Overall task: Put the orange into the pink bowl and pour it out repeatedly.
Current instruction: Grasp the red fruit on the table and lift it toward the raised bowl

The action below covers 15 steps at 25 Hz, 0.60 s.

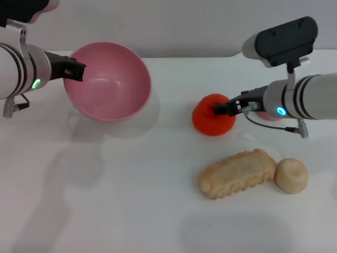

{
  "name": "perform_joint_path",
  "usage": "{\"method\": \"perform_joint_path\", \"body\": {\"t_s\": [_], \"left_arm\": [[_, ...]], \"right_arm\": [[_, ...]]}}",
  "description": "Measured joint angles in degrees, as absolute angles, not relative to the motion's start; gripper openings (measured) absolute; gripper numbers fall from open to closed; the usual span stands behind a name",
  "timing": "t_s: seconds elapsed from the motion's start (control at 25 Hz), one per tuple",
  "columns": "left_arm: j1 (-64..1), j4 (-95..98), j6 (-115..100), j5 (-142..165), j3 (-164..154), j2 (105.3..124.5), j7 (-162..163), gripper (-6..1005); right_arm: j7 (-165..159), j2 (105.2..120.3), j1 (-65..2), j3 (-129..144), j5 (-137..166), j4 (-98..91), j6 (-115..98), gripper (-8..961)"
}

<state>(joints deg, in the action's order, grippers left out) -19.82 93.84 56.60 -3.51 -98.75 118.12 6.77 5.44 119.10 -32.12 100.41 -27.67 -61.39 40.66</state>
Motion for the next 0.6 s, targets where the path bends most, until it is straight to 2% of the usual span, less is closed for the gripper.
{"method": "perform_joint_path", "body": {"t_s": [0.32,0.6], "left_arm": [[-20.1,93.7,56.7,-3.5,-98.6,118.12,6.8,46],[-20.3,93.7,56.9,-3.5,-98.6,118.12,6.8,46]], "right_arm": [[6.7,118.97,-33.7,102.6,-28.1,-59.3,40.4,800],[6.9,118.99,-33.4,103.4,-27.6,-59.7,40.2,509]]}}
